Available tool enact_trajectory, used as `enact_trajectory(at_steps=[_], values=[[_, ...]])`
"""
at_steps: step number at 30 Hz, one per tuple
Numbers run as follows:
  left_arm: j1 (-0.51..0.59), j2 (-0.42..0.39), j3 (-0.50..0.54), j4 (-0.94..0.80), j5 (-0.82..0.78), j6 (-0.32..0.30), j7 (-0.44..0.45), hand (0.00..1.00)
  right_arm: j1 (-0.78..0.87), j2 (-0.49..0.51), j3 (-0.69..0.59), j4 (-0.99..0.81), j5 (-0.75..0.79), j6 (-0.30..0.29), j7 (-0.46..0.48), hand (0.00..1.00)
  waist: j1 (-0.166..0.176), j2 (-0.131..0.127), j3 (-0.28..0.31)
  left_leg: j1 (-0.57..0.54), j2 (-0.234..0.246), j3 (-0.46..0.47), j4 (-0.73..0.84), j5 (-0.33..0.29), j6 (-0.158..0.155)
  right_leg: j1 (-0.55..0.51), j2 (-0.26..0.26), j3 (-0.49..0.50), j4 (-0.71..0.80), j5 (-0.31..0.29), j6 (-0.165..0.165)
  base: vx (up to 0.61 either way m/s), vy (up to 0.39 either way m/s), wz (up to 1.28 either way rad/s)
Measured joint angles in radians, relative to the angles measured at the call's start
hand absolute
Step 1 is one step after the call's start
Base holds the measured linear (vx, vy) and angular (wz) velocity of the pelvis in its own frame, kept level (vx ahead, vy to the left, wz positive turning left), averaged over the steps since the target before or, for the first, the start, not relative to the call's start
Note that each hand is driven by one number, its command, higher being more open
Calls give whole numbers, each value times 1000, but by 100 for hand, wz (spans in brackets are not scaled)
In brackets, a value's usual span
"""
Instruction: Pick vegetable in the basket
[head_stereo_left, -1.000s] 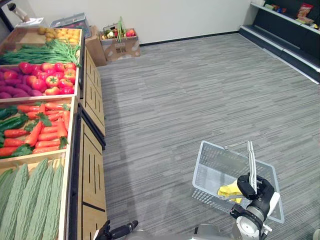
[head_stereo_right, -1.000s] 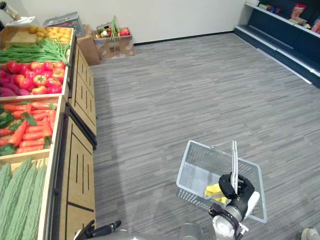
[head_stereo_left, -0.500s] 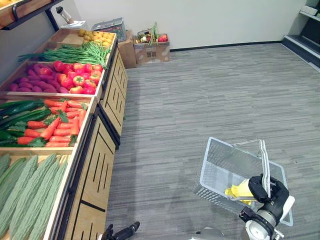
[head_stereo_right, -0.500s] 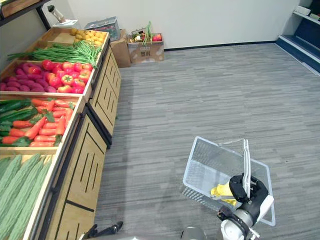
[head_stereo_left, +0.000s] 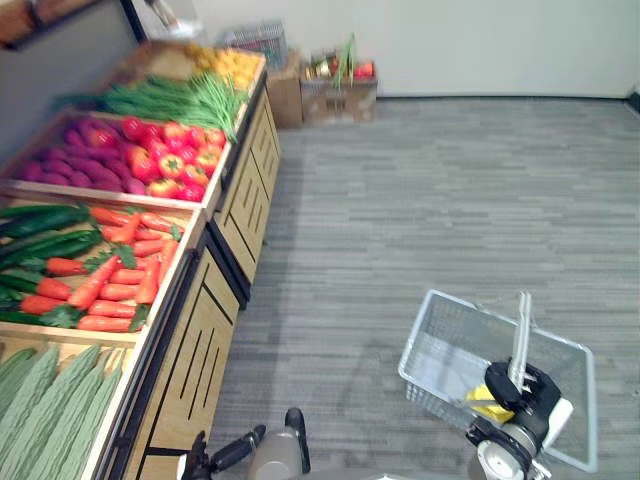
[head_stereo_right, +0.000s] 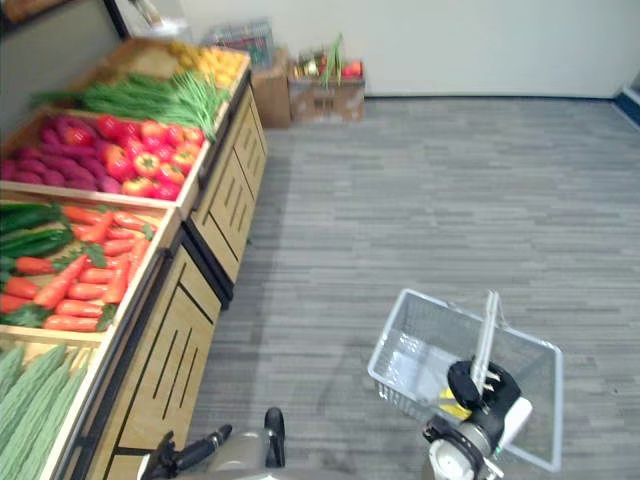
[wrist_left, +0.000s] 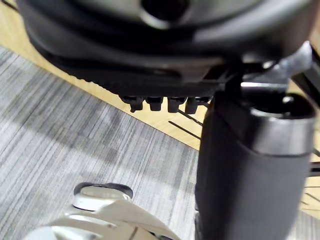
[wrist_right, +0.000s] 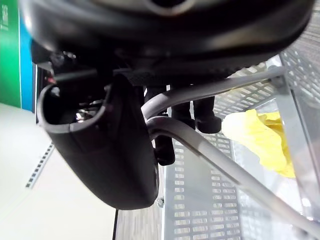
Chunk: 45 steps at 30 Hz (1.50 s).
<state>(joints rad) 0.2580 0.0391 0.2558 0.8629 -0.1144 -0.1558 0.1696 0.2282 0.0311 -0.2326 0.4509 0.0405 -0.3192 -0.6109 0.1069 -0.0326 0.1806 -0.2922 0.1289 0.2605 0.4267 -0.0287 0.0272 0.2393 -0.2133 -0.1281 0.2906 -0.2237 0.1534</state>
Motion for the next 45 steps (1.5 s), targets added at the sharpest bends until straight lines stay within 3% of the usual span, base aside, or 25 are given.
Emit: enact_trajectory(at_steps=[1,3,4,5,6,7,8,10,13,14,16,18,19,20,21,25,28,31,34,35,37,39,40,42,45], values=[[2,-5,0,-8,3,-3,3,100,5,-1,0,0,-4,0,15,0,-2,4,-2,15,2,9,42,-39,28,28,0,13,-7,56,2,420,299,-9],[2,8,-32,0,6,13,-1,100,13,-3,-4,0,-24,-5,15,0,-5,1,-22,66,-27,5,11,-103,14,11,-15,30,71,108,7,316,235,3],[-1,35,-58,17,6,19,-4,100,16,-4,-7,1,-36,-12,14,0,-14,-17,-31,100,-65,-3,-35,-129,-6,-26,-41,43,172,110,9,291,153,33],[-12,70,-91,41,6,34,-2,100,17,-12,-7,12,-40,-14,13,0,-32,-50,-40,130,-117,-9,-68,-136,7,-104,-88,77,343,162,22,435,189,46],[-15,76,-102,55,6,45,0,100,14,-30,-9,33,-40,-14,13,0,-40,-50,-44,158,-139,-20,-92,-143,18,-164,-106,87,459,277,29,442,118,58],[-11,76,-120,65,2,58,9,100,14,-49,-13,65,-41,-14,12,0,-53,-26,-53,207,-146,-40,-136,-151,32,-217,-107,92,563,431,41,397,99,42],[-8,76,-125,66,-5,62,14,100,12,-51,-13,73,-44,-14,12,0,-58,-20,-52,229,-147,-50,-152,-151,33,-257,-100,100,638,378,32,433,101,38],[-9,73,-133,68,-32,80,22,100,8,-49,-11,74,-81,-13,12,0,-66,-5,-42,311,-142,-86,-218,-148,34,-396,-42,94,759,136,-19,437,70,36],[-13,62,-126,68,-42,84,22,100,12,-44,-11,74,-93,-13,8,0,-69,11,-25,404,-108,-141,-235,-149,35,-480,22,9,587,-1,-61,437,-70,60],[-14,55,-122,67,-42,82,23,100,20,-42,-11,70,-105,-14,7,0,-69,18,-20,424,-92,-162,-226,-157,34,-498,35,0,516,-3,-62,437,-195,73],[-15,36,-104,62,-41,74,23,100,27,-39,-17,68,-109,-15,1,0,-77,38,-20,439,-38,-228,-180,-209,-9,-519,77,39,290,12,-57,358,-256,97],[-10,33,-68,55,-39,68,16,100,31,-33,-20,54,-101,-24,0,0,-77,17,-28,427,-23,-280,-128,-284,-65,-505,92,130,62,113,-49,251,-272,90],[-29,25,-34,80,-28,69,16,100,27,-49,-34,48,-88,-30,1,0,-77,32,-21,424,8,-335,-82,-361,-110,-500,115,125,69,224,-35,282,-340,74],[-37,-3,-14,87,-29,77,7,100,18,-59,-51,44,-74,-29,2,0,-54,62,-35,410,36,-373,-67,-363,-115,-504,139,103,108,186,-49,340,-379,72],[-35,-15,-4,83,-29,76,2,100,19,-59,-59,24,-74,-29,3,0,-52,70,-35,414,46,-402,-76,-356,-121,-514,142,85,159,145,-56,298,-362,60],[-36,-19,6,84,-12,74,-3,100,23,-59,-61,-11,-65,-29,-10,0,-48,75,-38,399,67,-488,-64,-323,-149,-520,122,1,287,21,-84,201,-319,66],[-36,-23,11,85,-35,74,12,100,25,-58,-61,-12,-54,-29,-25,0,-41,66,-39,342,64,-508,20,-258,-146,-474,97,-67,280,-13,-98,160,-266,74],[-37,-26,25,83,-33,55,24,100,36,-48,-81,-9,-36,-28,-39,0,-40,57,-34,252,88,-443,144,-152,-124,-367,72,-189,213,-24,-114,162,-239,117],[-37,-10,23,79,-32,53,41,100,43,-3,-170,5,-35,-28,-58,0,-59,34,-28,238,176,-145,64,-42,-96,-233,24,-400,133,-30,-124,99,-208,198],[-43,-4,23,76,-32,61,52,100,52,4,-212,7,-35,-29,-74,0,-70,32,-27,237,204,25,27,-34,-68,-187,5,-501,105,-30,-124,14,-108,216],[-46,-3,21,70,-31,75,66,100,52,-7,-253,46,-36,-36,-90,0,-71,32,-28,243,203,211,-31,-36,-62,-141,-21,-617,81,-33,-114,0,-59,209],[-34,4,-16,80,-31,88,75,100,21,-31,-262,119,-40,-45,-95,0,-68,43,-29,250,169,249,-139,-11,-90,-130,-21,-668,71,-26,-103,-3,93,132],[-29,7,-13,102,-36,100,74,100,-16,-35,-265,173,-40,-45,-95,0,-61,45,-28,258,152,252,-199,9,-130,-131,-19,-686,74,-21,-95,-1,151,51],[-35,25,-18,107,-39,104,70,100,-42,-15,-267,222,-41,-46,-95,0,-59,31,-34,256,102,215,-270,45,-108,-129,-22,-621,47,-2,-75,-1,151,68],[-16,19,-17,113,-29,100,70,100,-74,-21,-266,248,-63,-48,-83,0,-58,39,-32,276,63,207,-329,71,-102,-121,-11,-583,-29,35,-63,2,161,21]])
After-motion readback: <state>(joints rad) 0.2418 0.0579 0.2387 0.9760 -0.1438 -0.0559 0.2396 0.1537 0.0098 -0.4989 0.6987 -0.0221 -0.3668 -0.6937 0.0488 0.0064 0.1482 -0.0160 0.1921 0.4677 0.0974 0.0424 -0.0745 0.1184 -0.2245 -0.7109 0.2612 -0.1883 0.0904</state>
